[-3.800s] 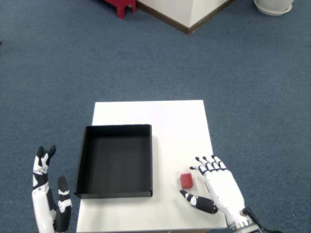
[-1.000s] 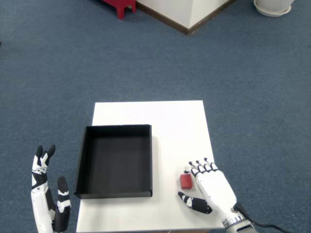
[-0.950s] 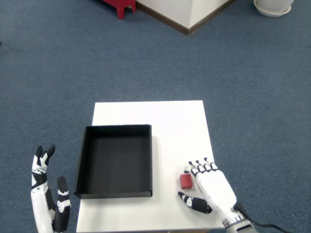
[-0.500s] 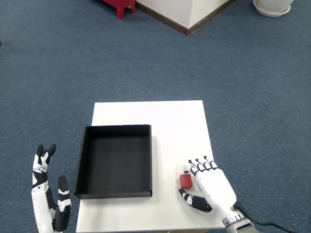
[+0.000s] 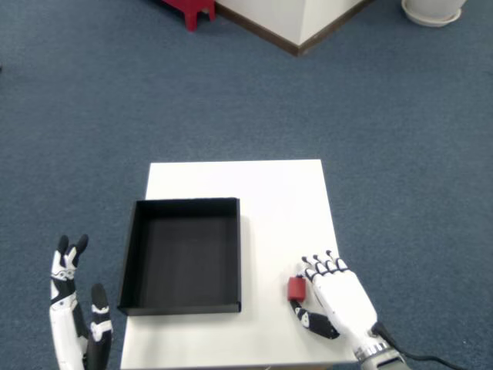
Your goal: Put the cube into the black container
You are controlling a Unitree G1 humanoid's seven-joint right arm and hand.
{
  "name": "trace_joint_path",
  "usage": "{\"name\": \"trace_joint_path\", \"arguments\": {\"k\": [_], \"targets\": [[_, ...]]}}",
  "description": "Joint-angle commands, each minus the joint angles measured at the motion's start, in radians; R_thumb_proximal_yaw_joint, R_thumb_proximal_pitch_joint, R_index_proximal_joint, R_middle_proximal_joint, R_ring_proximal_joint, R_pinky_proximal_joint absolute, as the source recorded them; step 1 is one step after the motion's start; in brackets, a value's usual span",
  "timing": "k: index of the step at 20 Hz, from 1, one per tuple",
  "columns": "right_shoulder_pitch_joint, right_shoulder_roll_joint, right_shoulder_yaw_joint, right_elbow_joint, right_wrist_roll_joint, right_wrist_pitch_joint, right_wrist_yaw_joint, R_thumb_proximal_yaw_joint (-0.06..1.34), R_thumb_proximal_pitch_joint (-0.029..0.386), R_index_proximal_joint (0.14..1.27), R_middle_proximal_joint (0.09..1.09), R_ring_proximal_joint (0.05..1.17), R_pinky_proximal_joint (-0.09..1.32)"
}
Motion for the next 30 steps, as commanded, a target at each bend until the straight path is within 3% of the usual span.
{"name": "trace_joint_path", "arguments": {"k": [1,3,4,5,6,9,24,30], "targets": [[-0.043,-0.012,-0.009,0.005,0.002,-0.001,-0.032,0.84,0.151,0.66,0.24,0.24,0.06],[-0.040,-0.012,-0.010,0.009,0.003,-0.001,-0.035,0.92,0.164,0.84,0.25,0.24,0.06],[-0.040,-0.011,-0.011,0.010,0.004,-0.001,-0.038,1.08,0.177,1.02,0.25,0.24,0.06],[-0.039,-0.010,-0.013,0.011,0.006,-0.002,-0.044,1.21,0.179,1.13,0.26,0.24,0.09],[-0.038,-0.009,-0.016,0.011,0.008,-0.005,-0.051,1.27,0.186,1.15,0.27,0.24,0.12],[-0.040,-0.010,-0.022,0.011,0.014,-0.017,-0.056,1.28,0.193,1.09,0.28,0.24,0.13],[-0.037,-0.007,-0.018,-0.008,0.008,-0.079,-0.108,1.24,0.192,1.05,0.26,0.22,0.15],[-0.048,-0.027,-0.007,-0.064,-0.012,-0.129,-0.197,1.23,0.192,1.04,0.25,0.21,0.13]]}}
